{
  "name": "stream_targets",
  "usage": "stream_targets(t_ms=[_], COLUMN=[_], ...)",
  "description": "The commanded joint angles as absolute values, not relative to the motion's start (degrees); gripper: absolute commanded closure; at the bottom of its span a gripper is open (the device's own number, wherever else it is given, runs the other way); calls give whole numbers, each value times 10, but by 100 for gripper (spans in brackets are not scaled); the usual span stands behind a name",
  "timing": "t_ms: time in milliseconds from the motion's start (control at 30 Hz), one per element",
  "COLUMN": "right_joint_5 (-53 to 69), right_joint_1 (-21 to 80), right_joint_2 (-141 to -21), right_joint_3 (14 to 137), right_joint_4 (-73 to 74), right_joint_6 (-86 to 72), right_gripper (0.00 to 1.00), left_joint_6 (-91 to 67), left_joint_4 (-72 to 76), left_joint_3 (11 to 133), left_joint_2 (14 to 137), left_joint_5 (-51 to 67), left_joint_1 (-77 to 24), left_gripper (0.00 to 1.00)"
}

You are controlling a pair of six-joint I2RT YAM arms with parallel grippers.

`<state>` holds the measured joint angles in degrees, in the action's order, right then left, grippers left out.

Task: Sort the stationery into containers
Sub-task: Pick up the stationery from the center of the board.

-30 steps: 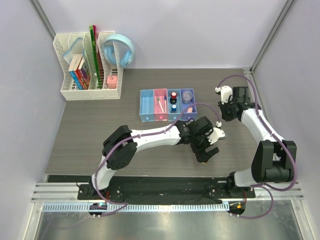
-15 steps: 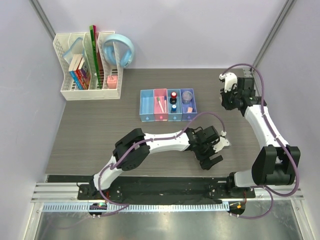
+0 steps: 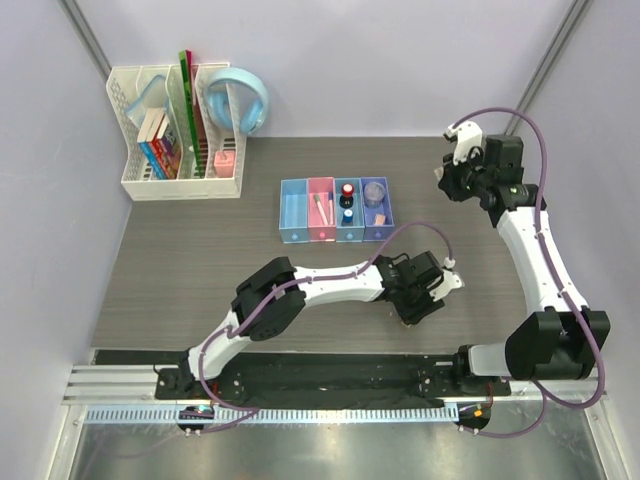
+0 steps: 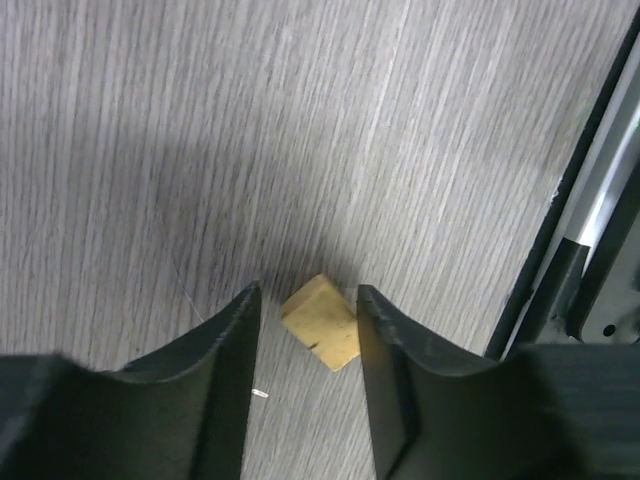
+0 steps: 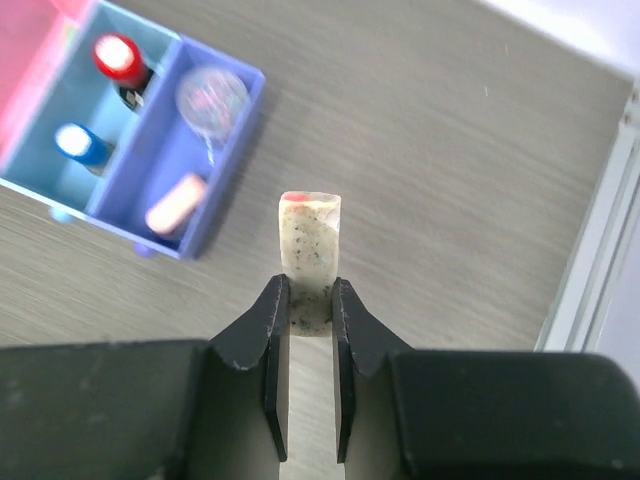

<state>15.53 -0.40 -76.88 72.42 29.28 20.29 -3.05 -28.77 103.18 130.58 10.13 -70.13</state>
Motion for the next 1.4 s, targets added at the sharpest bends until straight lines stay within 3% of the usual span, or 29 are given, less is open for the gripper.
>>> stream_targets(t_ms=[0,67,300,367,400,500,533,967,1367], right_joint_5=[185,179,143,141,140,139,139,136,134], right_joint_1=[28,50,115,118,118,118,118,118,118], right_joint_2=[-753,-762,-821,-836,-838,-835,-833,-816,-819], right_joint_3=[783,805,871,885,886,874,867,847,852], right_joint_4=[290,290,282,280,278,268,266,262,260], right_joint_6=[185,185,183,179,179,183,185,190,189], right_gripper=[98,98,98,98,98,98,98,98,98], left_joint_6=[-38,-38,-38,-35,-33,-23,-20,-11,-3], left_joint_4=[-317,-326,-359,-363,-364,-363,-363,-370,-419], left_joint_3=[1027,1035,1040,1038,1036,1035,1037,1015,1025], left_joint_2=[1347,1353,1359,1355,1353,1345,1345,1338,1346], left_joint_5=[91,95,95,92,83,62,57,-35,-4], left_joint_1=[-707,-707,-712,-711,-712,-712,-711,-705,-695], left_gripper=[62,67,100,90,68,46,43,42,46])
